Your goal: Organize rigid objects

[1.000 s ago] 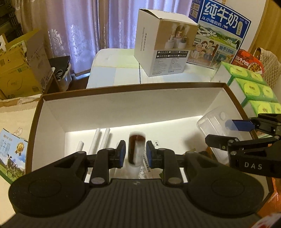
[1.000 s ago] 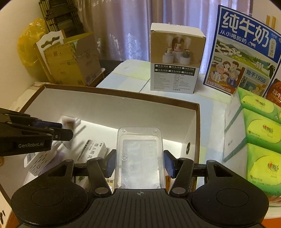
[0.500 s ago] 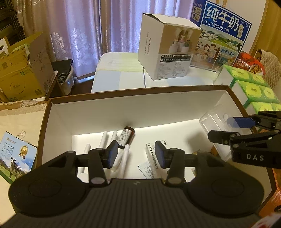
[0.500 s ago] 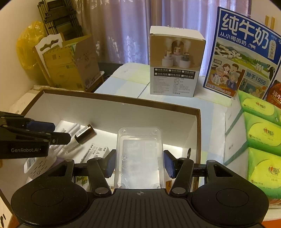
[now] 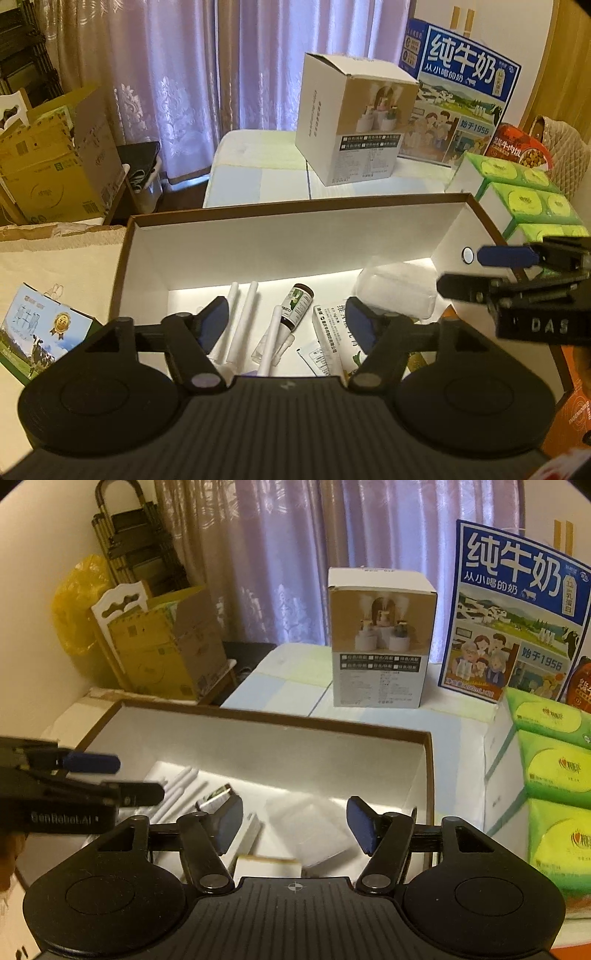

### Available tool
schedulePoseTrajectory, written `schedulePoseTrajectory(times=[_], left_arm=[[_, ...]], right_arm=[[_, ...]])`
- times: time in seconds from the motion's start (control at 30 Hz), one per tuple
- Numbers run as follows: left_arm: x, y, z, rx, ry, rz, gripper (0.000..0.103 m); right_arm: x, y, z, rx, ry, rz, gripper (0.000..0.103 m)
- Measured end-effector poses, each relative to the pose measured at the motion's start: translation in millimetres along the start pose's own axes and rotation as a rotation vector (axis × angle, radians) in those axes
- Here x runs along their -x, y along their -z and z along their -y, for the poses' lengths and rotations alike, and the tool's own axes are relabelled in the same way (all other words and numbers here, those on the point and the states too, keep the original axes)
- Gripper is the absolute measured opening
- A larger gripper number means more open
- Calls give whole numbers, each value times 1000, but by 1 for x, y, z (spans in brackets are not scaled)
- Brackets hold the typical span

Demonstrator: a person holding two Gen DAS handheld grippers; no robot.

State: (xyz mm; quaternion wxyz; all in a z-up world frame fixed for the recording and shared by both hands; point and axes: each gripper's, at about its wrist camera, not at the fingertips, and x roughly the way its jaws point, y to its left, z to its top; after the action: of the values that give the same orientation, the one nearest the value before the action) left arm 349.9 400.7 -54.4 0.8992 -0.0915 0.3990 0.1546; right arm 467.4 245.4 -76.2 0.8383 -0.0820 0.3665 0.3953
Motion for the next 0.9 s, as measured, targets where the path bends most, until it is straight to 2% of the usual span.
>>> schedulePoseTrajectory(times=[0.2,0.3,0.63,0.9], left_arm=[[16,7,0,-2,8,31,71],[27,12,3,1,12,49,76],[68,27,15,14,57,116,77],[110,49,37,23,58,131,77]], right_arm=[[11,14,-5,-18,15,-29,65],[19,19,-7,-32,26,-29,66],[60,37,-19,-57,105,-4,66],[103,59,-14,-135,99,17,66]])
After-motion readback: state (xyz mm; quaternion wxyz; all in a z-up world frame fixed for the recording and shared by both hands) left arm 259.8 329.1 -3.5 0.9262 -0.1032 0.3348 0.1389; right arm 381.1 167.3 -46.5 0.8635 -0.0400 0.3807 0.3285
